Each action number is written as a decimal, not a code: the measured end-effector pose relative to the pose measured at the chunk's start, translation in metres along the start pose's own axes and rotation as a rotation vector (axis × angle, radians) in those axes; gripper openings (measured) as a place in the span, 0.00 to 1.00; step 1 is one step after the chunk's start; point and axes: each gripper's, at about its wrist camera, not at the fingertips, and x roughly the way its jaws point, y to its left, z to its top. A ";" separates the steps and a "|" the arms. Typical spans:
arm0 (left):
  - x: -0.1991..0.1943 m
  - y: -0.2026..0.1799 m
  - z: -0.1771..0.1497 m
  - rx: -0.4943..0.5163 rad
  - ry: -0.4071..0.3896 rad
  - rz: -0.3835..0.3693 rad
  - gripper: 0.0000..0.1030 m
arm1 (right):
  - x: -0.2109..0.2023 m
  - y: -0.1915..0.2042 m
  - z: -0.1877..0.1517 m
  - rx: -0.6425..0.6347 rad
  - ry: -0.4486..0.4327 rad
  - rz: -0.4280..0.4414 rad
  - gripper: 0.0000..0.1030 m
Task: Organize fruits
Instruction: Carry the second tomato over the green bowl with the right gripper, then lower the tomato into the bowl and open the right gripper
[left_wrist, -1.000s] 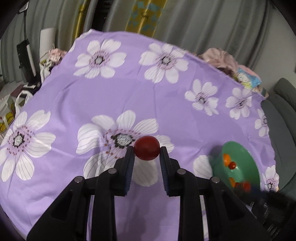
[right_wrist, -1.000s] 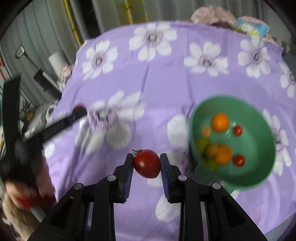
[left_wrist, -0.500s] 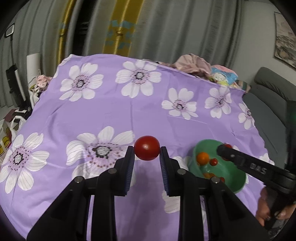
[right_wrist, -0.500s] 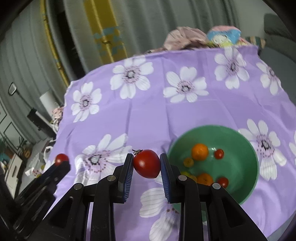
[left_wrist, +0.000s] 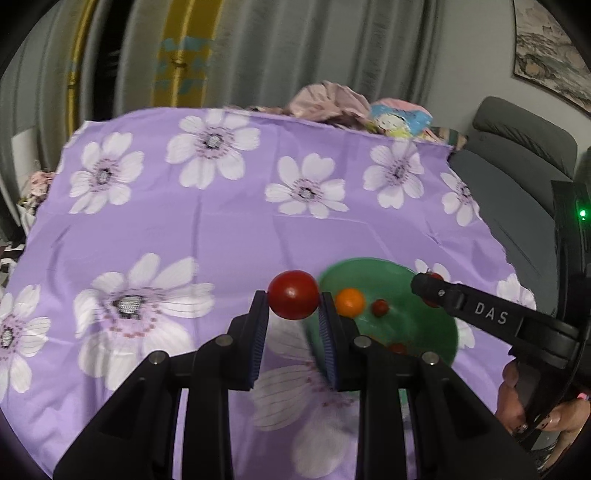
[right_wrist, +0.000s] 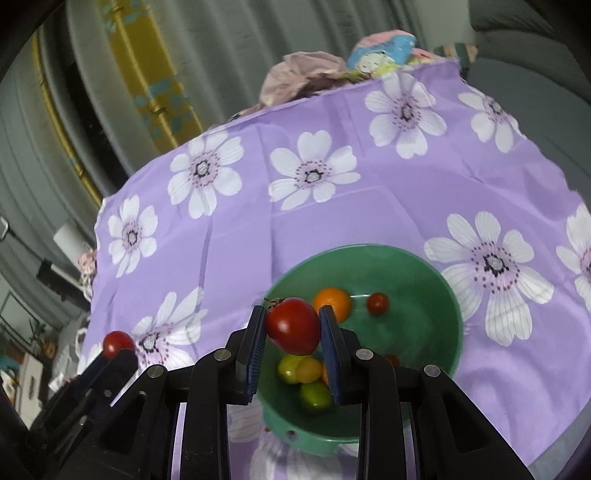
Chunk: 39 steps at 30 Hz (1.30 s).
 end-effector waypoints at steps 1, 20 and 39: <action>0.006 -0.005 -0.001 0.004 0.014 -0.009 0.26 | 0.001 -0.006 0.001 0.008 0.006 -0.007 0.28; 0.094 -0.051 -0.021 0.045 0.272 -0.100 0.26 | 0.048 -0.057 -0.003 0.132 0.200 -0.044 0.29; 0.110 -0.049 -0.029 0.036 0.318 -0.092 0.27 | 0.061 -0.061 -0.006 0.133 0.255 -0.094 0.29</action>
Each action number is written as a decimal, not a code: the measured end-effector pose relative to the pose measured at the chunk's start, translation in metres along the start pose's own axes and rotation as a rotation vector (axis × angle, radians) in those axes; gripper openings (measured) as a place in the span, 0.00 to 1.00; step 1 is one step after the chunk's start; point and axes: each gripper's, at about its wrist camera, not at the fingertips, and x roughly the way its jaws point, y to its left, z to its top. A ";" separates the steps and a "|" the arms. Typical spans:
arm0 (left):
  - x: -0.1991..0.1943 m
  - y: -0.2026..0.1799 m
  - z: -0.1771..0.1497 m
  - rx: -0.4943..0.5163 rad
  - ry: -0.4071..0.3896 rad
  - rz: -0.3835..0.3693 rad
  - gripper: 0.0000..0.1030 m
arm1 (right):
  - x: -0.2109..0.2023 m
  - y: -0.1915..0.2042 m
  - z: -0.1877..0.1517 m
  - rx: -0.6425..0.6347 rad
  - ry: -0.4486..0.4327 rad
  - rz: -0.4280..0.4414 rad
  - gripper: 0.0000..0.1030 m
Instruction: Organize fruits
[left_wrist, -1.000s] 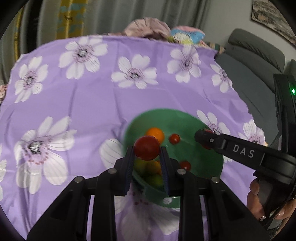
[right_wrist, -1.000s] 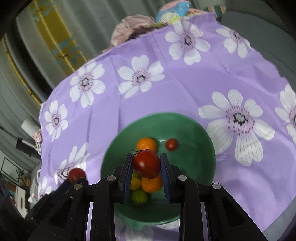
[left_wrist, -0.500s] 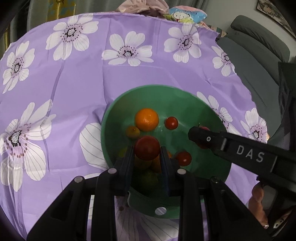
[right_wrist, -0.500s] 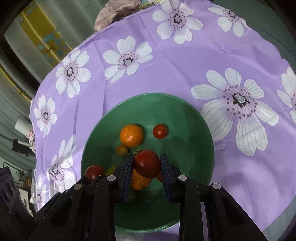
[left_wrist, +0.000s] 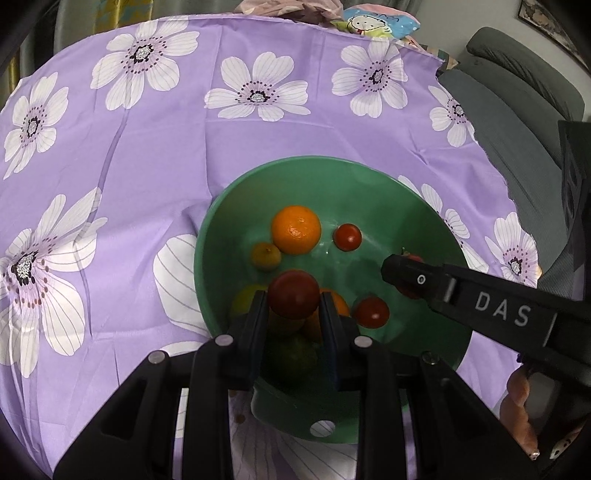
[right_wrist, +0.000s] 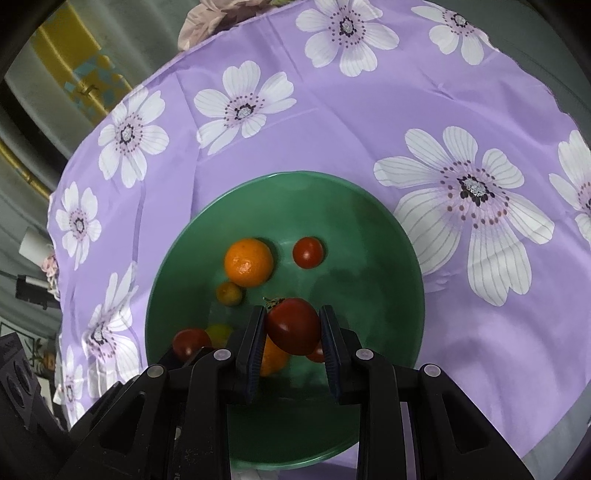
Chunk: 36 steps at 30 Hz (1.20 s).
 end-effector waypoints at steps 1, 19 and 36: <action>0.000 0.000 0.000 0.000 0.000 0.000 0.27 | 0.000 0.000 0.000 0.001 -0.001 -0.002 0.29; -0.045 -0.007 0.007 0.020 -0.113 0.021 0.68 | -0.031 -0.004 0.002 0.021 -0.111 0.054 0.61; -0.081 -0.003 0.003 0.004 -0.193 0.054 0.73 | -0.054 0.004 -0.003 -0.020 -0.195 0.102 0.74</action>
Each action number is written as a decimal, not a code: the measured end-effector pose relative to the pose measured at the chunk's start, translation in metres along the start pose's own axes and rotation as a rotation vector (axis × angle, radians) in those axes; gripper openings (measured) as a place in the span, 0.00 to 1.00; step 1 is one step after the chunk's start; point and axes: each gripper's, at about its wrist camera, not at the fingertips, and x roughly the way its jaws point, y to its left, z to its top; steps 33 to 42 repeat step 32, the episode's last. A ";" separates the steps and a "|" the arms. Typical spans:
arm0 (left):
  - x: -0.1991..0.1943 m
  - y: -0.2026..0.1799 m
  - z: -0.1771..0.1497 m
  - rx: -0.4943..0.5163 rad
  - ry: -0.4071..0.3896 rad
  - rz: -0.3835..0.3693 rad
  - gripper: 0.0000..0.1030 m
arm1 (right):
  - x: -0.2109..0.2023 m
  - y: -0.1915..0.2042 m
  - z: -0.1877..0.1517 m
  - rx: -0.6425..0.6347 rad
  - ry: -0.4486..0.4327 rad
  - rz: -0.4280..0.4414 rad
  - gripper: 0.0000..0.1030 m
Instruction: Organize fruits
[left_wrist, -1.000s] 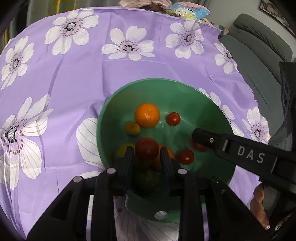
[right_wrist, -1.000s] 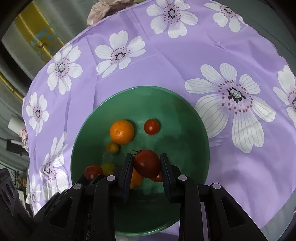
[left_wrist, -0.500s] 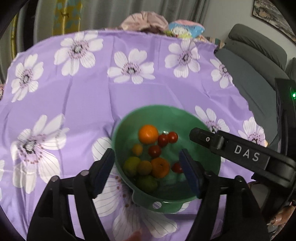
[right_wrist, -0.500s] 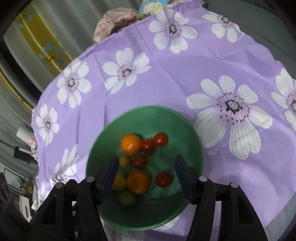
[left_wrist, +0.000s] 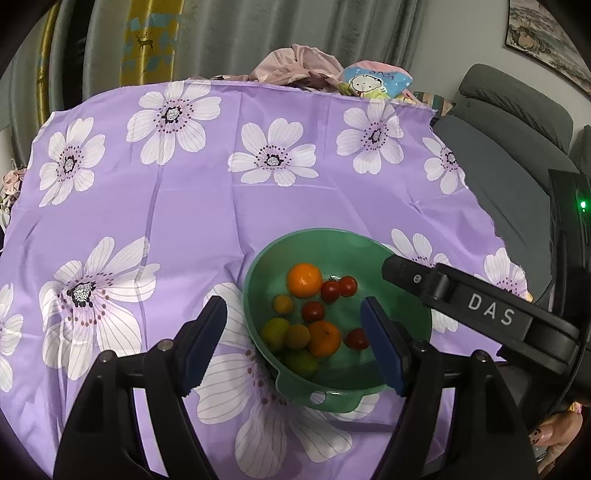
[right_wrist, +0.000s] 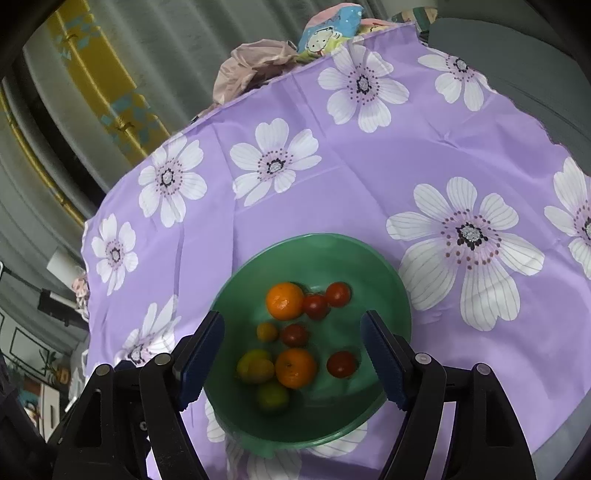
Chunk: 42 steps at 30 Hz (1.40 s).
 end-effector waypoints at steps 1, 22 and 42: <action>0.000 0.000 0.000 0.001 0.000 0.001 0.73 | 0.000 0.000 0.000 0.000 0.000 0.001 0.74; -0.004 0.003 -0.003 -0.007 0.004 0.004 0.73 | -0.001 -0.001 0.000 0.002 0.001 -0.003 0.74; -0.007 0.002 -0.005 -0.008 0.005 0.000 0.73 | -0.002 -0.003 0.001 0.001 -0.003 -0.009 0.74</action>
